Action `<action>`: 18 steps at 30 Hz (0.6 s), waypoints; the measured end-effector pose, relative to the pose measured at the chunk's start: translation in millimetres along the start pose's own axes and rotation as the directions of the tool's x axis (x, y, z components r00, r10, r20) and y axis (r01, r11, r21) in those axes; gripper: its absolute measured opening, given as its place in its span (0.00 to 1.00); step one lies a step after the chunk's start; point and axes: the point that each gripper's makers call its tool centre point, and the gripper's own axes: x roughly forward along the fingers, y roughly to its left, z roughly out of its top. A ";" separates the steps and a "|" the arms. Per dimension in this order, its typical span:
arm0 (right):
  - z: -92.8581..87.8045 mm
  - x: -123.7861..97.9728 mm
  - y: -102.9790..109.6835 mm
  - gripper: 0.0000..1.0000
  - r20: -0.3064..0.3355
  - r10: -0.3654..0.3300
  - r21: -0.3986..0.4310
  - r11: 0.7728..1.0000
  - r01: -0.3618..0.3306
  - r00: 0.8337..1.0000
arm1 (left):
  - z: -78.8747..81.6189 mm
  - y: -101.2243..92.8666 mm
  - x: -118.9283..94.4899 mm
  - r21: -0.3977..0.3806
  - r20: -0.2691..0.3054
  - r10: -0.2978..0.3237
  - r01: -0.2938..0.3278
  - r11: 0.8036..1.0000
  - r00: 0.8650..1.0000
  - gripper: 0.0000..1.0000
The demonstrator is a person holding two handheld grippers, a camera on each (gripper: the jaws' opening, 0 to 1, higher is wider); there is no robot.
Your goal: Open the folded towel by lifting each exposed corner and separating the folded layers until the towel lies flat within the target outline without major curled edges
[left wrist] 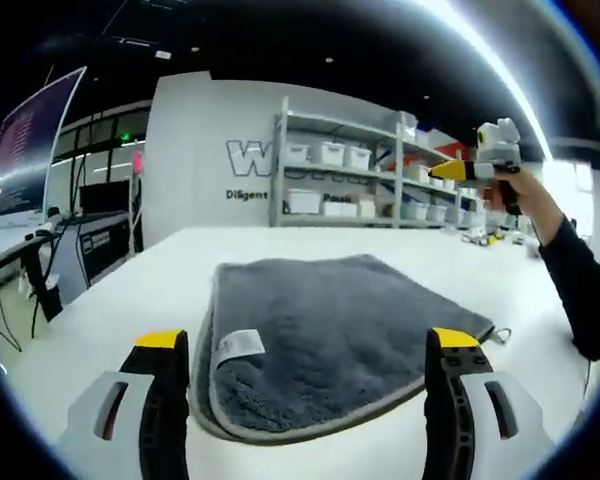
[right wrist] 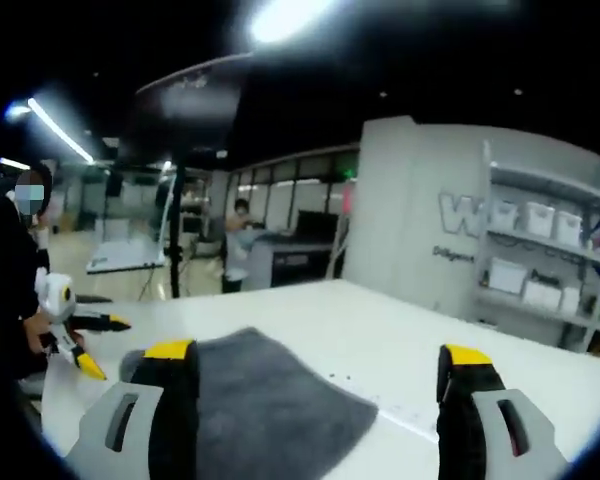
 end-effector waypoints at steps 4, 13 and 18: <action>9.9 -8.5 2.3 0.99 0.019 -0.002 -0.017 1.000 0.003 1.000 | -7.9 1.1 -2.3 -0.150 0.005 -0.013 0.013 0.989 1.000 0.94; 16.8 -19.9 11.2 0.99 0.018 0.004 -0.067 0.998 -0.003 1.000 | -23.5 7.3 -5.9 -0.232 -0.030 -0.024 0.017 0.972 0.999 0.94; 17.2 -22.3 21.0 0.99 -0.001 0.032 -0.086 0.996 -0.032 0.999 | -27.0 5.2 -5.6 -0.234 -0.045 -0.042 0.031 0.972 0.998 0.93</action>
